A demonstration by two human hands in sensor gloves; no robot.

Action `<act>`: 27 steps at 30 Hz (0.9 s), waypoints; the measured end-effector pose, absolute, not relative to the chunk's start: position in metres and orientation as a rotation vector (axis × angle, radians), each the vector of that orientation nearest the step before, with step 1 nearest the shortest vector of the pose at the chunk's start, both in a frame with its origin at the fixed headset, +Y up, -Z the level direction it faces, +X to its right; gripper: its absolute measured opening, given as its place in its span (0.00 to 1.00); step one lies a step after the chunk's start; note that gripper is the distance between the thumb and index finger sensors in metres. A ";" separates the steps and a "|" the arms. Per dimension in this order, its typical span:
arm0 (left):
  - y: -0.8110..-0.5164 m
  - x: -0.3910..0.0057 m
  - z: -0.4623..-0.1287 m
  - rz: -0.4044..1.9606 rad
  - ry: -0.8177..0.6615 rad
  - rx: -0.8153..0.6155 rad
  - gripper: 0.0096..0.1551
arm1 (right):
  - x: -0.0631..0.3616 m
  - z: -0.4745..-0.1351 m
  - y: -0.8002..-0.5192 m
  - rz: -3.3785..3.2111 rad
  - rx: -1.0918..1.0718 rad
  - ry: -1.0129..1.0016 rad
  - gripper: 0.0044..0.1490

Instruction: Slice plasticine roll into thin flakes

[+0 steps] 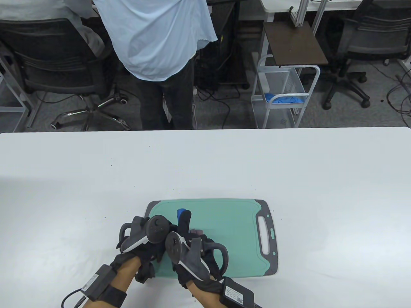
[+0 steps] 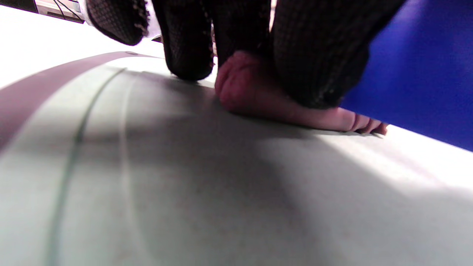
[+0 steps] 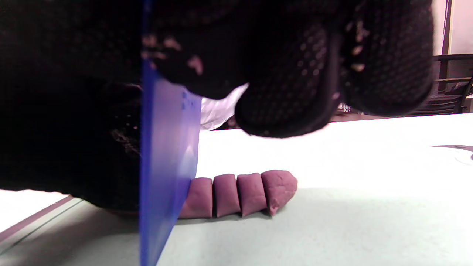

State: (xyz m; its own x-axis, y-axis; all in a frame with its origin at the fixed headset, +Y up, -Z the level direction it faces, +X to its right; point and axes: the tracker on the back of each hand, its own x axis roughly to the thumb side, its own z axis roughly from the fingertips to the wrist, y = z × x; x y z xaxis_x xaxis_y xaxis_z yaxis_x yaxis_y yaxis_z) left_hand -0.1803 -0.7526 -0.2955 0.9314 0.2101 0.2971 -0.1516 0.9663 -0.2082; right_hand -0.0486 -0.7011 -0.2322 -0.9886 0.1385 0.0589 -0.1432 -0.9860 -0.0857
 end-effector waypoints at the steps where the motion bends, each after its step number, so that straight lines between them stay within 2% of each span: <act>1: -0.753 -0.180 -0.295 0.186 -0.323 -0.184 0.27 | -0.049 -0.232 -0.701 3.001 0.084 -0.138 0.53; 27: -0.753 -0.180 -0.295 0.183 -0.323 -0.183 0.26 | -0.053 -0.234 -0.703 3.044 0.128 -0.157 0.54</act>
